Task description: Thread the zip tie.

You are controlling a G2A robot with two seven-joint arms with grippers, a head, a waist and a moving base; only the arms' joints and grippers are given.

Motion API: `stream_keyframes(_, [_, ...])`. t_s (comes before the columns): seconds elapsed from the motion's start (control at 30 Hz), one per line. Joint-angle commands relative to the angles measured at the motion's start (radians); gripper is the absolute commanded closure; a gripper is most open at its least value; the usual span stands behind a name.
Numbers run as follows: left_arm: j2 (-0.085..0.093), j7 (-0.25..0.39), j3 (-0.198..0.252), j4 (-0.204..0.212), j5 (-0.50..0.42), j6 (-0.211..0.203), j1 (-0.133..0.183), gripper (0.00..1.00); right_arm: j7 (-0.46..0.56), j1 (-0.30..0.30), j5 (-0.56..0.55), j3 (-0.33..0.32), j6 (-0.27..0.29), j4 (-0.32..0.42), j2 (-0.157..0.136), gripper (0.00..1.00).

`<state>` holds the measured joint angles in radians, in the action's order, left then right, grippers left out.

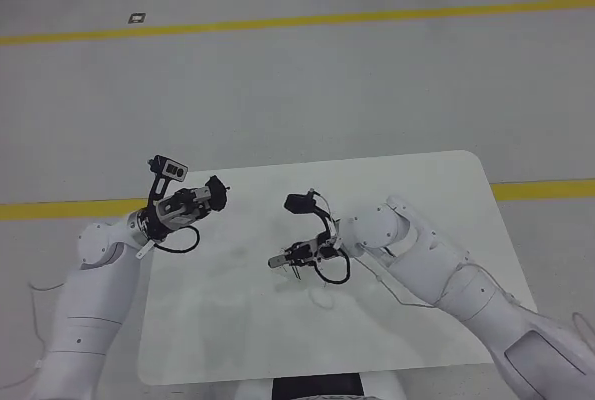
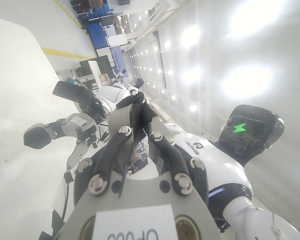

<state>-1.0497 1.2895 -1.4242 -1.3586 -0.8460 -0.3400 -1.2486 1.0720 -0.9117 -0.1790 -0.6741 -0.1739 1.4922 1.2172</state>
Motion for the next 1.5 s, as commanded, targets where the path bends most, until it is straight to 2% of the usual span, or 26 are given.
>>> stream_keyframes(0.0, [0.0, 0.0, 0.0, 0.0, 0.0, 0.0, 0.0, 1.0, -0.006, 0.018, -0.044, 0.036, -0.039, 0.002, 0.011, 0.0])
stream_keyframes(0.1, [0.0, 0.0, 0.0, 0.0, 0.0, 0.0, 0.0, 1.0, -0.026, 0.046, -0.095, 0.088, -0.099, -0.009, 0.032, 0.0])
stream_keyframes(0.27, [0.0, 0.0, 0.0, 0.0, 0.0, 0.0, 0.0, 1.0, -0.063, 0.082, -0.135, 0.153, -0.166, -0.049, 0.07, 0.0])
stream_keyframes(0.33, [0.0, 0.0, 0.0, 0.0, 0.0, 0.0, 0.0, 1.0, -0.075, 0.093, -0.153, 0.168, -0.166, -0.08, 0.084, 0.0])
stream_keyframes(0.4, [0.0, 0.0, 0.0, 0.0, 0.0, 0.0, 0.0, 1.0, -0.091, 0.098, -0.177, 0.17, -0.166, -0.082, 0.09, 0.0])
stream_keyframes(0.63, [0.0, 0.0, 0.0, 0.0, 0.0, 0.0, 0.0, 1.0, -0.105, 0.096, -0.188, 0.168, -0.166, -0.081, 0.09, 0.0])
stream_keyframes(0.7, [0.0, 0.0, 0.0, 0.0, 0.0, 0.0, 0.0, 1.0, -0.101, 0.098, -0.256, 0.191, -0.166, -0.081, 0.091, 0.0])
stream_keyframes(0.97, [0.0, 0.0, 0.0, 0.0, 0.0, 0.0, 0.0, 1.0, -0.058, 0.11, -0.357, 0.208, -0.166, -0.115, 0.133, 0.0])
stream_keyframes(1.2, [0.0, 0.0, 0.0, 0.0, 0.0, 0.0, 0.0, 1.0, -0.075, 0.099, -0.358, 0.205, -0.158, -0.116, 0.133, 0.0])
stream_keyframes(1.37, [0.0, 0.0, 0.0, 0.0, 0.0, 0.0, 0.0, 1.0, -0.05, 0.095, -0.357, 0.189, -0.159, -0.101, 0.136, 0.0])
stream_keyframes(1.4, [0.0, 0.0, 0.0, 0.0, 0.0, 0.0, 0.0, 1.0, -0.046, 0.095, -0.358, 0.188, -0.162, -0.1, 0.137, 0.06])
stream_keyframes(1.43, [0.0, 0.0, 0.0, 0.0, 0.0, 0.0, 0.0, 1.0, -0.04, 0.095, -0.364, 0.187, -0.166, -0.1, 0.138, 0.35])
stream_keyframes(1.47, [0.0, 0.0, 0.0, 0.0, 0.0, 0.0, 0.0, 1.0, -0.036, 0.095, -0.368, 0.186, -0.166, -0.103, 0.139, 0.54])
